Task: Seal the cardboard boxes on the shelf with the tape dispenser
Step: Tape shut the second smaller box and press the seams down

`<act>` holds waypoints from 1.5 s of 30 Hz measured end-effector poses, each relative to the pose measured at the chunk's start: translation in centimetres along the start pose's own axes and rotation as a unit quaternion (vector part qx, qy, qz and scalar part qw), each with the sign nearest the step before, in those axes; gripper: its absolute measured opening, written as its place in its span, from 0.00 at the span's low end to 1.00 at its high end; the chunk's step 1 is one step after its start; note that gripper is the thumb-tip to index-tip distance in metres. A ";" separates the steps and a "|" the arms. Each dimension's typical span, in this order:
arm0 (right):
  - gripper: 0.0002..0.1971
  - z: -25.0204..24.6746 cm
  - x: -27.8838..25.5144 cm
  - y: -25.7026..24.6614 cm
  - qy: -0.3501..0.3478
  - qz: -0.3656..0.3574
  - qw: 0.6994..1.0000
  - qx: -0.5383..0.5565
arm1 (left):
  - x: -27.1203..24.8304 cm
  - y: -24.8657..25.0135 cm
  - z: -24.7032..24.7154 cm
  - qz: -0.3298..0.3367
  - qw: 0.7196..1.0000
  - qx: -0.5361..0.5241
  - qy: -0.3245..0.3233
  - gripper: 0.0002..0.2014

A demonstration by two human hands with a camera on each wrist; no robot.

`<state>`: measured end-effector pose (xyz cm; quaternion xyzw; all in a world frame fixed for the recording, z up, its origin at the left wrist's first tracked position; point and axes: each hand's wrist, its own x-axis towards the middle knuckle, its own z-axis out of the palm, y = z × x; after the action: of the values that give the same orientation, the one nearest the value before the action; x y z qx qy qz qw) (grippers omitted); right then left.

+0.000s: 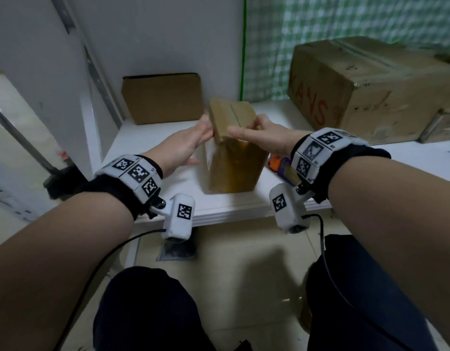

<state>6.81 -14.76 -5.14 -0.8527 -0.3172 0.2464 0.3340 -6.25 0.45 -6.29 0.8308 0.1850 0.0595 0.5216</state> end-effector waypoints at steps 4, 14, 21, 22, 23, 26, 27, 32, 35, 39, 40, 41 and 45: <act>0.73 -0.1 1.1 -1.0 0.031 0.064 0.994 -0.079 | -0.3 1.1 0.2 -0.003 1.000 0.001 -0.015 0.34; 0.49 -2.2 0.9 -2.6 0.084 0.052 0.990 0.104 | 1.1 3.2 -1.3 -0.060 0.998 0.008 0.008 0.30; 0.21 -5.8 1.1 -3.1 0.122 0.005 0.957 0.261 | 4.4 6.5 -1.8 -0.031 0.995 -0.098 0.021 0.38; 0.17 -6.5 1.2 -3.0 0.136 0.005 0.950 0.281 | 4.9 7.1 -1.7 -0.020 0.995 -0.093 0.026 0.35; 0.15 -7.3 1.2 -2.9 0.148 0.006 0.943 0.298 | 5.5 7.7 -1.7 -0.007 0.996 -0.082 0.022 0.30; 0.16 -10.1 1.8 -2.4 0.176 0.007 0.924 0.341 | 7.7 10.3 -1.0 0.019 0.998 -0.052 0.008 0.20; 0.16 -11.2 2.2 -2.1 0.186 0.004 0.919 0.347 | 8.7 11.4 -0.6 0.029 0.998 -0.044 0.015 0.20; 0.27 -17.2 4.9 -0.1 0.253 -0.003 0.885 0.392 | 14.3 16.2 2.0 0.074 0.997 0.001 0.020 0.31; 0.41 -20.9 7.8 2.6 0.316 0.041 0.850 0.420 | 17.6 17.9 3.5 0.079 0.997 0.020 0.007 0.32; 0.42 -23.9 11.1 5.2 0.368 0.121 0.829 0.403 | 21.4 18.5 5.0 0.080 0.996 0.046 -0.006 0.30; 0.41 -24.2 11.7 5.6 0.367 0.138 0.834 0.388 | 22.2 18.5 5.3 0.079 0.995 0.053 -0.009 0.30; 0.42 -24.4 12.2 5.9 0.363 0.153 0.845 0.362 | 23.0 18.4 5.6 0.078 0.995 0.059 -0.011 0.29; 0.43 -25.2 13.6 6.9 0.375 0.169 0.899 0.153 | 25.4 17.7 6.3 0.067 0.995 0.073 -0.016 0.28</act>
<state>34.54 -19.54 3.52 -0.8613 0.0221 0.0070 0.5076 23.40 -2.34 4.23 0.8778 0.1245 0.0676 0.4575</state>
